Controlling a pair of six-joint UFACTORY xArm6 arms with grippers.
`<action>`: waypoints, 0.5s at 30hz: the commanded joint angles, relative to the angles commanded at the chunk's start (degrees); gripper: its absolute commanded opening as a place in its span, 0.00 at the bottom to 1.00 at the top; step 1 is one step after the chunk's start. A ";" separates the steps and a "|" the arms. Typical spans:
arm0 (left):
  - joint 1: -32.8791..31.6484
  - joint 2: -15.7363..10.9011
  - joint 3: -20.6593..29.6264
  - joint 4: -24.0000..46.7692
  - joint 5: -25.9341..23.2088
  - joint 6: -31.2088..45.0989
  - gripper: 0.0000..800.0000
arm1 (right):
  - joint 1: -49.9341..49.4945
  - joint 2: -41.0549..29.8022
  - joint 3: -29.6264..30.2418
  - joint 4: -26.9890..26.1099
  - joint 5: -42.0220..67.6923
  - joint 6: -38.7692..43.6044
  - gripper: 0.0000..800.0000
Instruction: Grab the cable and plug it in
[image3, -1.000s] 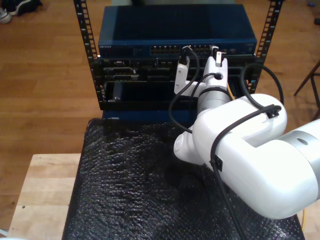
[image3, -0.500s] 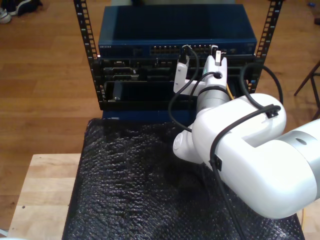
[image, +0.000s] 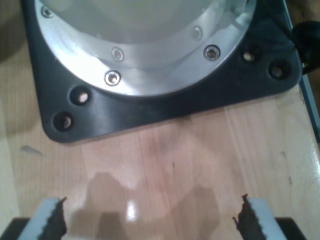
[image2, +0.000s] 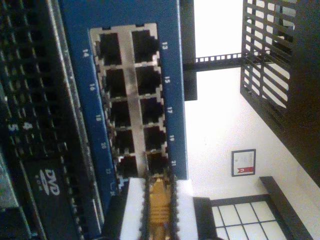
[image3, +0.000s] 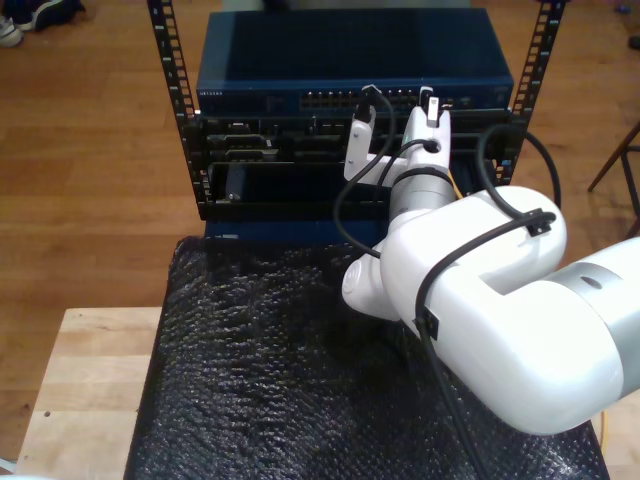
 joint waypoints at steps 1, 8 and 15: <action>0.00 0.00 0.00 0.00 0.00 0.00 1.00 | 0.00 0.00 0.00 0.00 0.00 0.09 0.00; 0.00 0.00 0.00 0.00 0.00 0.00 1.00 | -0.09 -0.18 0.09 0.00 0.00 0.26 0.09; 0.00 0.00 0.00 0.00 0.00 0.00 1.00 | -0.44 -0.26 0.62 -0.70 0.44 0.79 0.31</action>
